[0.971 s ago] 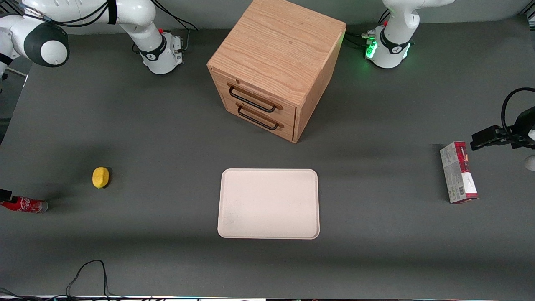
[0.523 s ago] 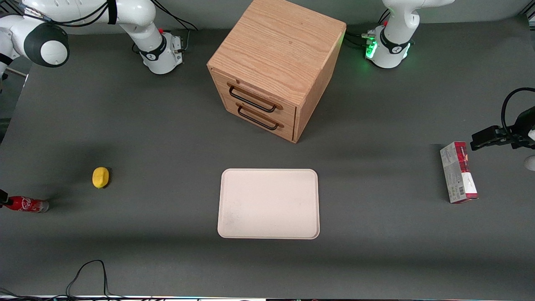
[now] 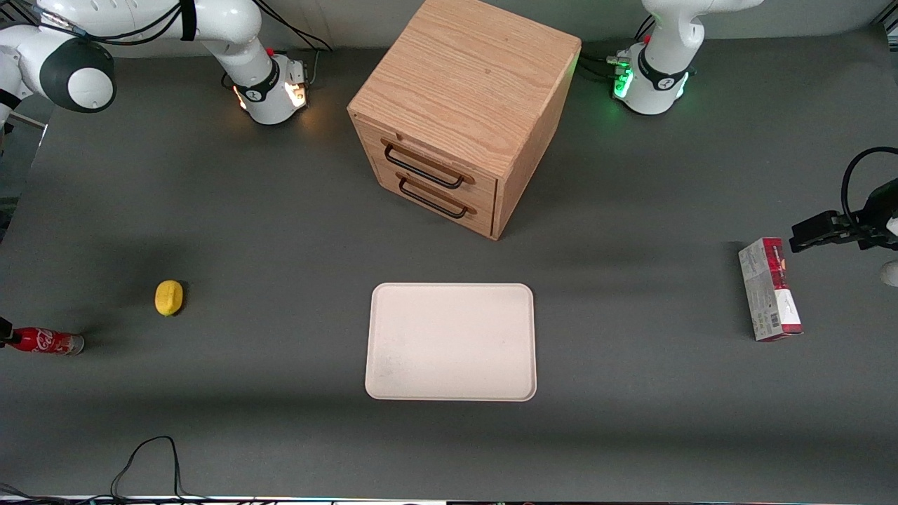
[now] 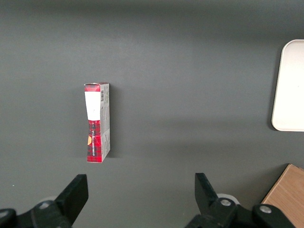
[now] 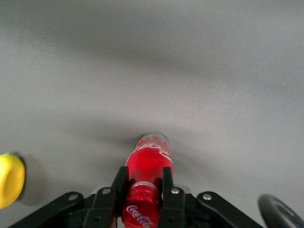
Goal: Place coke bottle on tray
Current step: 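Close the right gripper on the bottle and lift it off the table, then carry the held bottle over the white tray with the right gripper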
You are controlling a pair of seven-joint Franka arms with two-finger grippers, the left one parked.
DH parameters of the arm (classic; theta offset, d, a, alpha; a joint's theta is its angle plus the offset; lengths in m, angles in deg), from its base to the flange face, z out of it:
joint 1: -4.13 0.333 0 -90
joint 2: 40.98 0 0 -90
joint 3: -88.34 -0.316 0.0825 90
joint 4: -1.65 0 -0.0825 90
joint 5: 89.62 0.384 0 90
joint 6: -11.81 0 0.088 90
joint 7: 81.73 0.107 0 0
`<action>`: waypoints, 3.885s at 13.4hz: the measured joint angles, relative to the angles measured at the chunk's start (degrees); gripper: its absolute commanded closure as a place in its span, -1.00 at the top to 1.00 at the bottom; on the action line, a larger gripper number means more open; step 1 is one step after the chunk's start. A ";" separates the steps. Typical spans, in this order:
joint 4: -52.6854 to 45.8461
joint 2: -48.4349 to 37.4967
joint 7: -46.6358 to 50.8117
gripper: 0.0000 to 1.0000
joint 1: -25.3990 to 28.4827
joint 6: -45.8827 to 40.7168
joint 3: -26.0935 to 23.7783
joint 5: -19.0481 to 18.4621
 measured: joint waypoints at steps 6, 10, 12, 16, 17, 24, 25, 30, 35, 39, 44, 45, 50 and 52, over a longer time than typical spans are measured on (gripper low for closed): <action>-2.62 -10.85 -0.97 -0.74 0.00 -10.73 0.45 -1.42; -2.91 -20.99 -0.97 -0.80 -2.54 -19.39 0.60 -1.55; -2.84 -23.71 -0.93 -0.80 -4.00 -21.94 0.45 -1.31; -2.87 -26.52 7.07 -0.81 -1.29 -28.25 -1.07 0.80; -2.87 -27.64 9.97 -0.81 1.16 -29.54 -1.28 0.89; -2.18 -31.66 41.33 -0.84 25.51 -32.46 -1.78 0.96; -1.93 -31.63 46.70 -0.84 29.15 -32.19 -1.75 0.81; -0.41 -30.08 72.78 -0.88 50.52 -26.01 -1.73 -7.86; 0.10 -26.64 83.33 -0.88 61.14 -22.56 -1.58 -10.21; 0.24 -23.65 83.36 -0.88 61.77 -19.85 -1.58 -10.24; 0.69 -16.50 83.36 -0.88 61.94 -11.92 -1.58 -10.24; 0.80 -15.03 83.36 -0.88 61.94 -10.43 -1.57 -10.24; 3.55 -7.94 83.30 -0.88 61.65 -0.99 -1.29 -10.24; 5.84 -6.60 83.28 -0.88 61.62 2.98 -0.97 -10.24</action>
